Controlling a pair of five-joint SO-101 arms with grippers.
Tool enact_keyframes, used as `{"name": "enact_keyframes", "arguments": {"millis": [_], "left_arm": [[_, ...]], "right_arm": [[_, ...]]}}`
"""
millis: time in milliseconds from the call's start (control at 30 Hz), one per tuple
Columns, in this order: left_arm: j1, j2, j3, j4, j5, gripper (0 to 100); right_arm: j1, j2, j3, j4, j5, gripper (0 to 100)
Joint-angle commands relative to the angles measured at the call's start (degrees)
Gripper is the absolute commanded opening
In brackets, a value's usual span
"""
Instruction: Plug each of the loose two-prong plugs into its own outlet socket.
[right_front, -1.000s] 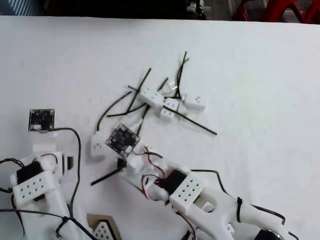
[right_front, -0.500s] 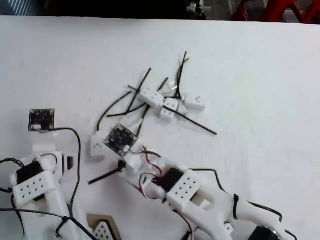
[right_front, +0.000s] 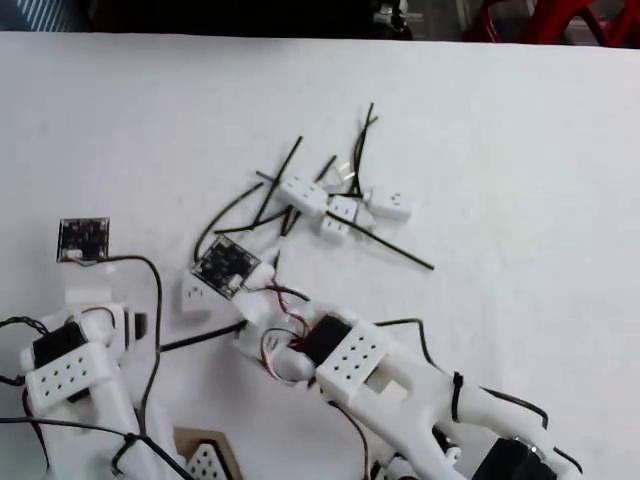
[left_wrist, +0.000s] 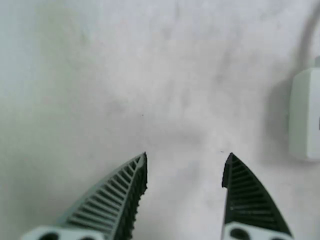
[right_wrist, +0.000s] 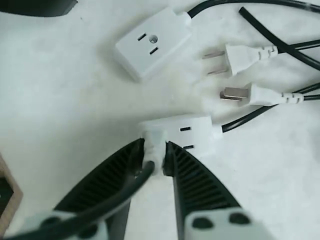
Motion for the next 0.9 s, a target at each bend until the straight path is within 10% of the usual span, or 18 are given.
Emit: {"name": "enact_keyframes", "arguments": {"millis": [0, 867], "left_arm": [[0.0, -1.0, -0.1, -1.1, 0.3, 25], [0.0, -1.0, -0.1, -1.1, 0.2, 25]], "right_arm": [[0.1, 0.0, -3.2, 1.3, 1.5, 1.6], [-1.5, 8.8, -9.8, 4.4, 4.7, 1.6]]}}
